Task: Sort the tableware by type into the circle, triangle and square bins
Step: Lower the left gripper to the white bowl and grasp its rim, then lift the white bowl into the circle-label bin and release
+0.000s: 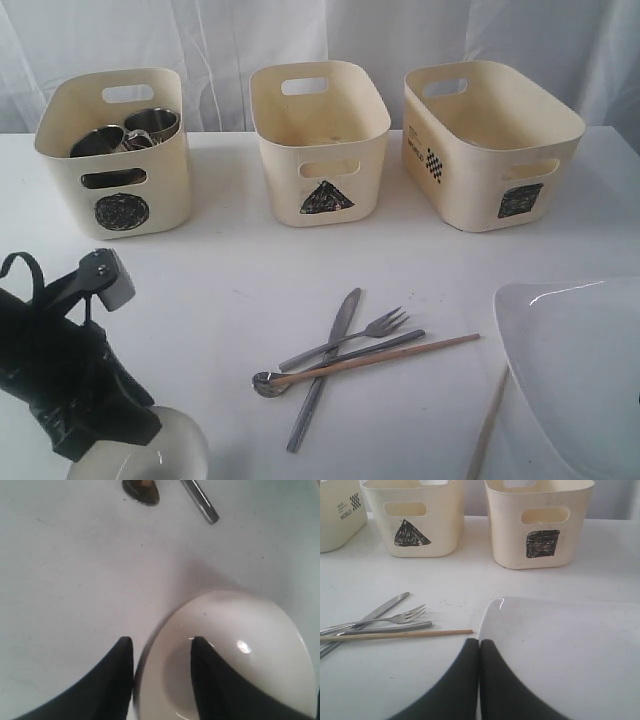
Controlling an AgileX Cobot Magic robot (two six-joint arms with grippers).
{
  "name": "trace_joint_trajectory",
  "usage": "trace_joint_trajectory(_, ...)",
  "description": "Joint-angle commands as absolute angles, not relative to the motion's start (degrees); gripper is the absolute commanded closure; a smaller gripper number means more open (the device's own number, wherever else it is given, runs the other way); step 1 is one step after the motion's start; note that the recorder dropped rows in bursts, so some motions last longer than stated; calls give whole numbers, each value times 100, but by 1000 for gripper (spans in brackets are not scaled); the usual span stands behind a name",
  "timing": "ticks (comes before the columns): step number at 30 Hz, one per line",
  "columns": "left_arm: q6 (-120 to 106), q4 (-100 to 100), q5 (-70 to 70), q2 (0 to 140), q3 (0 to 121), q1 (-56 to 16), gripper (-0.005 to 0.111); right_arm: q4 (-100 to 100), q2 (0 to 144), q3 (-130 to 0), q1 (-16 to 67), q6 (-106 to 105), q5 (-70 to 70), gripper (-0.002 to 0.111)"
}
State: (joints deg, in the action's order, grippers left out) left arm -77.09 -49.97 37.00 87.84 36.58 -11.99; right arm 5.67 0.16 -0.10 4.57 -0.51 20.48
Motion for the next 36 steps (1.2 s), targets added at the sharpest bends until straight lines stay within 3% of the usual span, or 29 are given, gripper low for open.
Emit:
trace_joint_trajectory(1,-7981,-5163,3694,9126,3542,-1209,64,554,0,0,469,-37,2015,108)
trace_joint_trajectory(8,-7981,-5175,3095,9402,3542,-1209,67,554,0,0,469,-37,2015,108)
trace_joint_trajectory(14,-7932,-5188,2459,9265,3563,-1209,107,554,0,0,469,-37,2015,108)
trace_joint_trajectory(21,-7493,-5188,1346,8347,4228,-1209,107,554,0,0,469,-37,2015,108)
trace_joint_trajectory(27,-6659,-5236,-3265,7641,4949,-1209,107,554,0,0,469,-37,2015,108)
trace_joint_trajectory(30,-4958,-4976,-5295,7733,5235,-1182,107,554,0,0,469,-37,2015,108)
trace_joint_trajectory(33,-2729,-4067,-5139,7896,5453,-1132,107,554,0,0,469,-37,2015,108)
trace_joint_trajectory(36,-2170,-1877,-4578,8259,5675,-1045,107,554,0,0,469,-37,2015,108)
